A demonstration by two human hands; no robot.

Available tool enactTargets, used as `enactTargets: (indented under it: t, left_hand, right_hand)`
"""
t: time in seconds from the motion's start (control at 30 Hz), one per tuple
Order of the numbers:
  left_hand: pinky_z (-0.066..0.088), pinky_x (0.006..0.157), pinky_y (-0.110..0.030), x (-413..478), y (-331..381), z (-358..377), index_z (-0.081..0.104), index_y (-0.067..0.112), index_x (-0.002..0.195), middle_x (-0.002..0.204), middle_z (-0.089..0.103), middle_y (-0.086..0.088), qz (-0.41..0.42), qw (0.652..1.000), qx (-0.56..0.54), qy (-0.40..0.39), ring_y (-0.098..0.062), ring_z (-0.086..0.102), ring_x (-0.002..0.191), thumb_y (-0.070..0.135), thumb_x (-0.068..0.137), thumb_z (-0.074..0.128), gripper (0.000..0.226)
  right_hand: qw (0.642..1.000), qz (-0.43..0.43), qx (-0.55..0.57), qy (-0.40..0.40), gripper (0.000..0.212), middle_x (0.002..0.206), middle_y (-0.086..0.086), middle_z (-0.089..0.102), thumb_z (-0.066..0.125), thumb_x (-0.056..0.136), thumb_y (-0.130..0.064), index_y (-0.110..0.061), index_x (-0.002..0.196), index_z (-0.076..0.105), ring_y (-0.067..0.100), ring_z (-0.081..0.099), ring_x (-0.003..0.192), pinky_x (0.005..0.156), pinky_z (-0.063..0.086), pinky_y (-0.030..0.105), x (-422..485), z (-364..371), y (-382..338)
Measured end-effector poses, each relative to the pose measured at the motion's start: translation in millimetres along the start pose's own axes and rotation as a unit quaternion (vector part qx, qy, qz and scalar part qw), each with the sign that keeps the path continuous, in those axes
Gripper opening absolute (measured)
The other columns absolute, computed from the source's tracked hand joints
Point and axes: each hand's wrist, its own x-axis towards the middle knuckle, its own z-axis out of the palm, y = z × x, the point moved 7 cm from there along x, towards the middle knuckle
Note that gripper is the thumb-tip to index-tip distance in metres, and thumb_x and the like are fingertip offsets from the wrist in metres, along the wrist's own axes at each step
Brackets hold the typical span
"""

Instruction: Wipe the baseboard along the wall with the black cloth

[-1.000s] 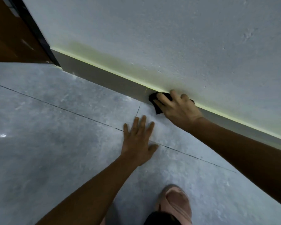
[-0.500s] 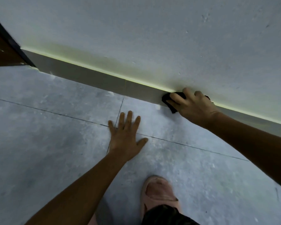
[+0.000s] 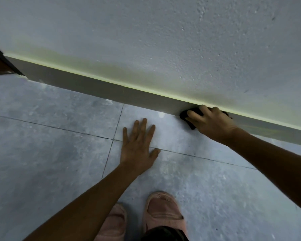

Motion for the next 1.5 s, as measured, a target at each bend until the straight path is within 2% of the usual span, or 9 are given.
enactTargets:
  t: [0.07,0.37,0.6,0.93,1.07,1.2,1.3,1.4,1.5]
  left_hand:
    - [-0.013,0.111,-0.052,5.8,22.6,6.4,0.001,0.024,0.151,0.16,-0.011,-0.008,0.042,0.999,-0.02,-0.013,-0.029,-0.009,0.147,0.062,0.083,0.013,0.079]
    - [-0.009,0.112,-0.058,11.6,36.5,18.4,-0.009,0.027,0.15,0.159,-0.017,-0.007,0.057,0.996,0.029,-0.066,-0.025,-0.015,0.146,0.065,0.09,0.024,0.079]
    - [-0.005,0.113,-0.059,10.9,35.0,18.2,-0.013,0.029,0.149,0.159,-0.018,-0.006,0.067,0.994,0.036,-0.075,-0.026,-0.014,0.146,0.071,0.079,0.006,0.084]
    - [-0.005,0.112,-0.059,9.9,35.8,21.1,-0.015,0.028,0.148,0.159,-0.018,-0.008,0.071,0.994,0.055,-0.061,-0.027,-0.013,0.147,0.07,0.077,0.0,0.085]
    - [-0.003,0.113,-0.059,9.2,34.9,19.9,-0.013,0.028,0.149,0.159,-0.015,-0.008,0.07,0.994,0.057,-0.059,-0.027,-0.011,0.147,0.07,0.076,0.0,0.086]
    - [-0.002,0.113,-0.06,7.8,36.0,19.8,-0.007,0.027,0.15,0.16,-0.01,-0.009,0.073,0.994,0.061,-0.048,-0.028,-0.007,0.147,0.07,0.077,0.003,0.085]
    - [-0.004,0.113,-0.059,8.3,35.2,20.3,-0.009,0.028,0.15,0.16,-0.013,-0.008,0.063,0.995,0.061,-0.057,-0.028,-0.009,0.147,0.07,0.075,0.0,0.086]
    - [-0.003,0.113,-0.058,8.5,36.4,19.6,-0.01,0.028,0.15,0.16,-0.015,-0.007,0.06,0.994,0.054,-0.077,-0.027,-0.012,0.147,0.071,0.071,-0.003,0.09]
    - [-0.001,0.114,-0.058,8.3,37.5,19.8,-0.008,0.026,0.15,0.16,-0.013,-0.008,0.058,0.995,0.049,-0.072,-0.029,-0.011,0.147,0.071,0.073,0.0,0.09]
  right_hand:
    - [1.0,0.009,-0.003,0.015,0.042,0.098,-0.002,0.065,0.06,0.073,-0.016,-0.019,0.115,0.067,0.024,0.049,0.073,0.042,0.035,0.025,-15.4,0.0,5.9]
    - [0.994,0.059,-0.039,0.083,0.059,0.108,-0.008,0.063,0.022,0.084,-0.003,-0.026,0.114,0.066,0.022,0.046,0.084,0.046,0.036,0.026,50.5,-36.8,-2.4]
    - [1.0,0.023,-0.003,-0.001,0.036,0.104,-0.006,0.065,0.054,0.078,-0.012,-0.022,0.109,0.068,0.024,0.049,0.082,0.047,0.042,0.026,-6.7,11.6,-1.7]
    - [0.99,0.088,0.018,0.112,0.063,0.106,-0.005,0.069,0.015,0.091,0.002,-0.023,0.122,0.064,0.022,0.055,0.073,0.045,0.038,0.024,1.9,-25.0,13.9]
    - [0.996,0.065,-0.013,0.064,0.075,0.108,-0.008,0.066,0.003,0.09,0.003,-0.024,0.109,0.07,0.022,0.049,0.079,0.045,0.035,0.025,15.8,-15.0,5.6]
    - [0.999,0.024,-0.032,-0.004,0.052,0.105,-0.007,0.064,0.026,0.084,-0.006,-0.023,0.108,0.069,0.021,0.054,0.076,0.044,0.039,0.026,-19.2,13.0,3.8]
    - [0.994,0.106,0.011,0.0,0.053,0.1,-0.002,0.066,0.038,0.078,-0.002,-0.027,0.113,0.068,0.025,0.056,0.073,0.042,0.038,0.024,-61.9,17.4,27.1]
    - [0.894,0.355,0.271,-0.019,0.062,0.113,0.013,0.058,0.061,0.076,0.002,-0.029,0.13,0.056,0.038,0.056,0.083,0.048,0.051,0.033,-112.3,34.6,31.2]
    - [0.546,0.587,0.592,0.083,0.06,0.104,0.009,0.048,0.046,0.089,0.004,-0.023,0.142,0.041,0.029,0.054,0.074,0.059,0.047,0.033,-127.3,45.6,-8.2]
